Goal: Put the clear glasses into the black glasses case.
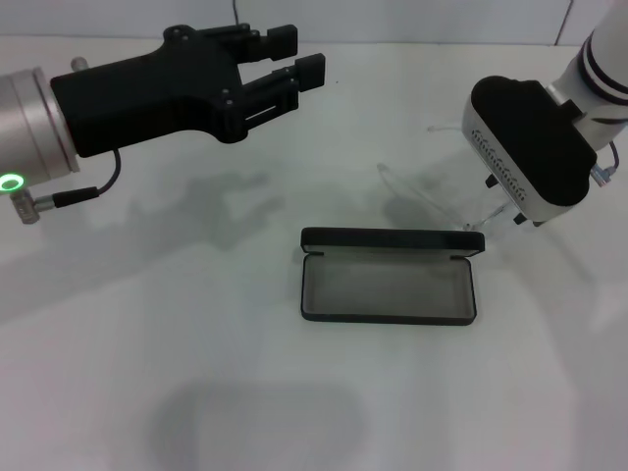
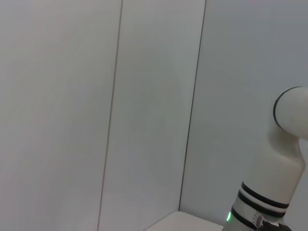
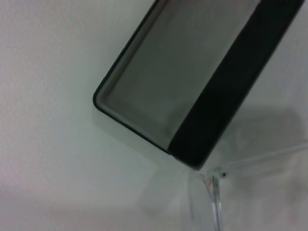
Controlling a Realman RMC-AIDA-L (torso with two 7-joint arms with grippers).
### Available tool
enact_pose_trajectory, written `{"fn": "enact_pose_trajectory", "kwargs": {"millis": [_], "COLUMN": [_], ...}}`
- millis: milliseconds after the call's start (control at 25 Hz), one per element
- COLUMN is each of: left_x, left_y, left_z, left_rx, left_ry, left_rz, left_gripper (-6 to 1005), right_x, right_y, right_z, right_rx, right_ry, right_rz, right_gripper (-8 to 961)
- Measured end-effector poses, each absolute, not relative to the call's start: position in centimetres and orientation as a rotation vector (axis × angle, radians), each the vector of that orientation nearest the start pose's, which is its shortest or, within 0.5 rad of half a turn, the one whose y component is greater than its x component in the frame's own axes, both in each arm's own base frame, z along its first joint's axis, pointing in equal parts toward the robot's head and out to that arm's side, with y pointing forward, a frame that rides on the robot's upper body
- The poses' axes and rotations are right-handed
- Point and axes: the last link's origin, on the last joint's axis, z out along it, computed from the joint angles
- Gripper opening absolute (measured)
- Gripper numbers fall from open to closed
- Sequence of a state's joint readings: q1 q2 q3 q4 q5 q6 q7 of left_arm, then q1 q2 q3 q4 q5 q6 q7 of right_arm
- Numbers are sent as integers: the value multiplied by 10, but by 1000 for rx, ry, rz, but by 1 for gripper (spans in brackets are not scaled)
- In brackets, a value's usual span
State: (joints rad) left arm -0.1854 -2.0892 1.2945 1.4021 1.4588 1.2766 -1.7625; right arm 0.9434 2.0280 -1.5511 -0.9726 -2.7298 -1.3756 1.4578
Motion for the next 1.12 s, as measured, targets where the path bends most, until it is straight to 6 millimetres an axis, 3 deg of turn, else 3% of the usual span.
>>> {"fn": "enact_pose_trajectory", "kwargs": {"millis": [480,1120], "left_x": [-167,-171], "left_y": [311,304], "left_z": [47,51], "left_rx": [-2548,-2560], "left_ry": [-468,-473], "left_rz": [-977,-1062], "left_gripper": [411,412], "right_x": [150,157], "right_y": [415,413], "right_z": [-30,-25], "right_rx": [-2702,-2710], "right_ry": [-949,-864], "right_rz": [-1156,-1163], "right_gripper": [430,136]}}
